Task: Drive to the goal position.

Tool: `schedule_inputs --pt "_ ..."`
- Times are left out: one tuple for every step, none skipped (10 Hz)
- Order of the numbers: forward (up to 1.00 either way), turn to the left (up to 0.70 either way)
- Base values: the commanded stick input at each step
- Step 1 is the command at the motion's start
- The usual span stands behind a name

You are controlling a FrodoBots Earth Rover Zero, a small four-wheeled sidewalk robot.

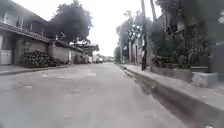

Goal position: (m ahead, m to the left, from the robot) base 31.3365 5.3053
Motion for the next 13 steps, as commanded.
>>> schedule_inputs --pt "1.00 0.00" --pt "1.00 0.00" --pt "1.00 0.00" --pt "1.00 0.00" --pt "1.00 0.00" --pt "1.00 0.00" --pt "1.00 0.00" --pt "1.00 0.00" --pt "1.00 0.00" --pt "1.00 0.00" --pt "1.00 0.00" --pt "1.00 0.00" --pt "1.00 0.00"
